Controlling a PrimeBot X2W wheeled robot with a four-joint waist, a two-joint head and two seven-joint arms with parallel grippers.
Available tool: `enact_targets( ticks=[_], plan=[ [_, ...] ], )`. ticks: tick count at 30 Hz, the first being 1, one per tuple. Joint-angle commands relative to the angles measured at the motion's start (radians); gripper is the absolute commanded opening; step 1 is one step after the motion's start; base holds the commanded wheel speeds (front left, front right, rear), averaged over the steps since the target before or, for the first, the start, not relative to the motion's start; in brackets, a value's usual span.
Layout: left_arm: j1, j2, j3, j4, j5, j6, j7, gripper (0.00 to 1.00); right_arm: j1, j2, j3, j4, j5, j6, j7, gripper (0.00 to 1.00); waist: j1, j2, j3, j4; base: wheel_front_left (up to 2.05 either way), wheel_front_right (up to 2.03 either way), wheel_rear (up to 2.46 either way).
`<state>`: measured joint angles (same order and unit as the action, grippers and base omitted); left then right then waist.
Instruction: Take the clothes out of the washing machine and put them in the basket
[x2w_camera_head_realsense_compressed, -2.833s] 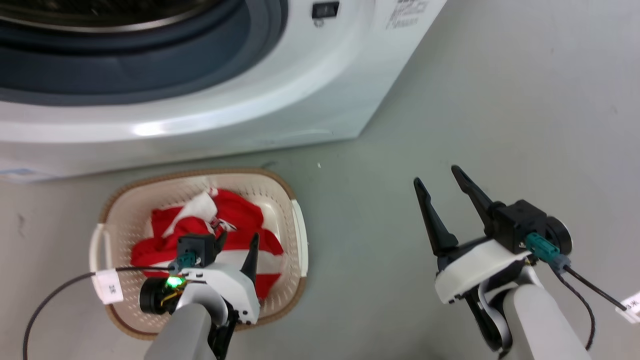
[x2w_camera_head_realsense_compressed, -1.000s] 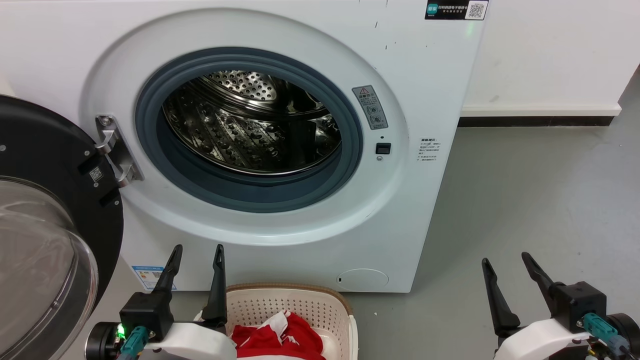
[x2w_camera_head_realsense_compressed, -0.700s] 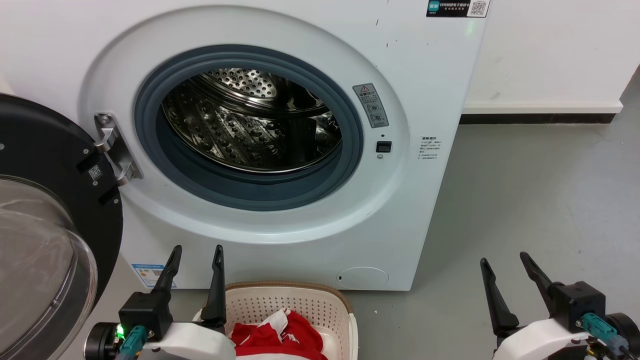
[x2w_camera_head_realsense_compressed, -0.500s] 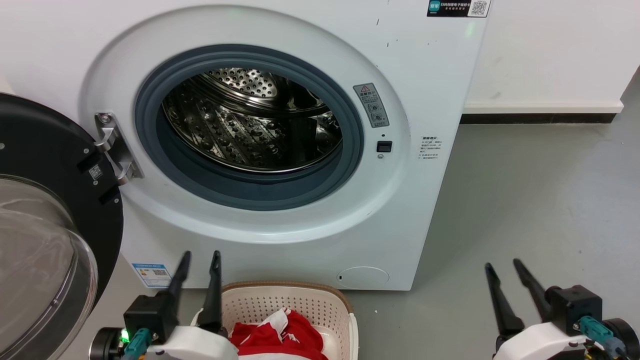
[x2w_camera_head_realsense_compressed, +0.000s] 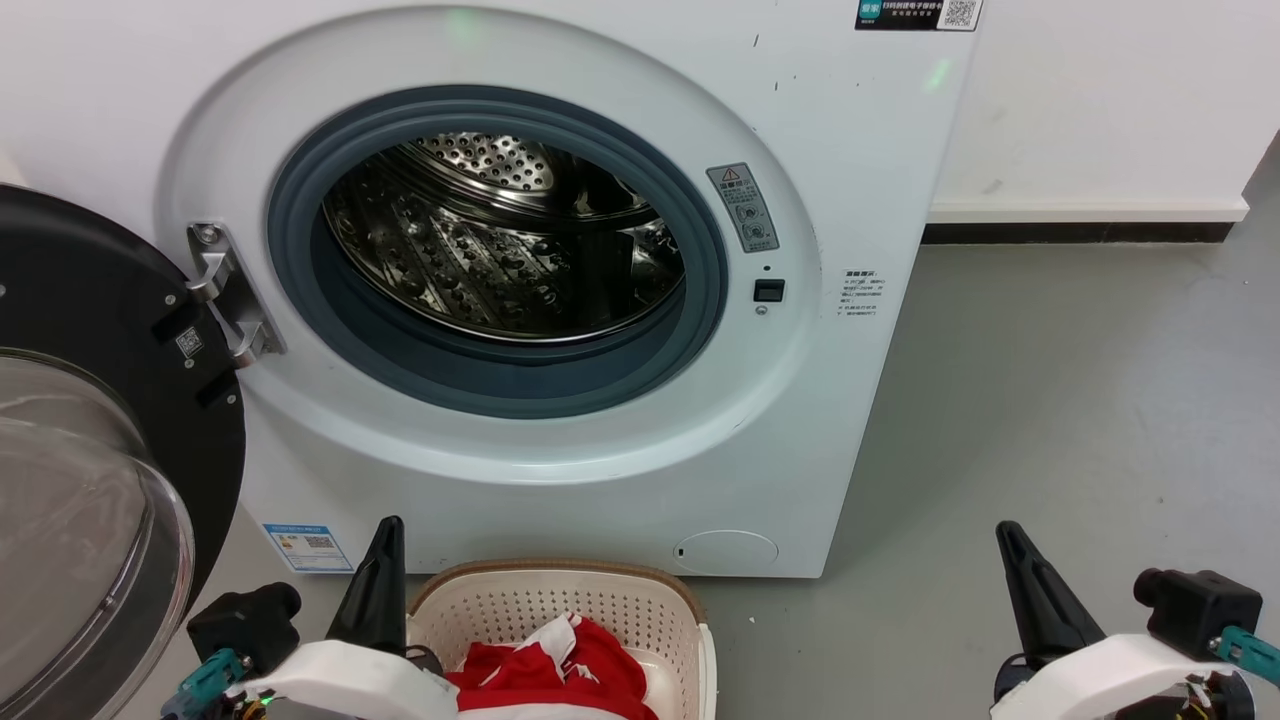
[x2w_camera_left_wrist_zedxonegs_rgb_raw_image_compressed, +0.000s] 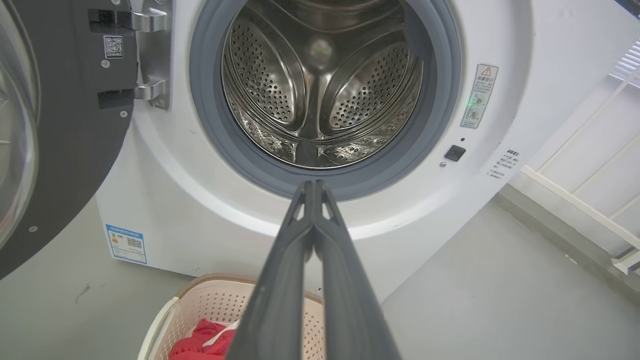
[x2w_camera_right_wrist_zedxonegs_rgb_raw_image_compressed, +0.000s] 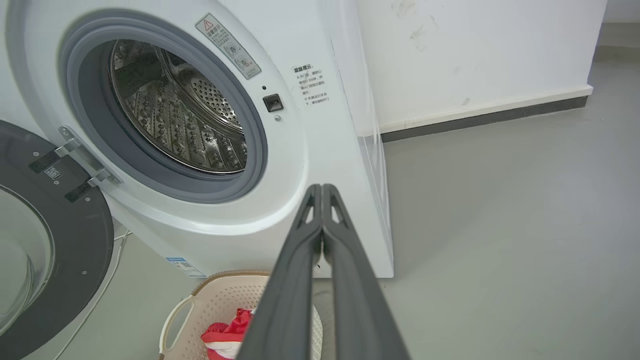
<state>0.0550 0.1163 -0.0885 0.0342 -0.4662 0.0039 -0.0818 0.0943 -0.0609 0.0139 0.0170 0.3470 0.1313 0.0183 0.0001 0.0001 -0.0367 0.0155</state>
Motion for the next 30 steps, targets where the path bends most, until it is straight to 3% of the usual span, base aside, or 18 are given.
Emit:
enact_targets(
  ticks=[1, 30],
  plan=[
    [-0.033, 0.000, 0.011, -0.003, -0.054, -0.009, 0.005, 0.00, -0.039, -0.010, -0.002, -0.002, 0.063, 0.000, 0.000, 0.00, 0.0000, -0.0001, 0.001, 0.000, 0.00, 0.00, 0.00],
    [-0.084, -0.013, 0.066, 0.075, -0.465, -0.057, 0.062, 0.00, -0.101, -0.023, -0.021, 0.080, 0.526, 0.000, 0.013, 0.00, 0.0000, -0.0001, 0.011, -0.004, 0.00, 0.00, 0.00]
  ],
)
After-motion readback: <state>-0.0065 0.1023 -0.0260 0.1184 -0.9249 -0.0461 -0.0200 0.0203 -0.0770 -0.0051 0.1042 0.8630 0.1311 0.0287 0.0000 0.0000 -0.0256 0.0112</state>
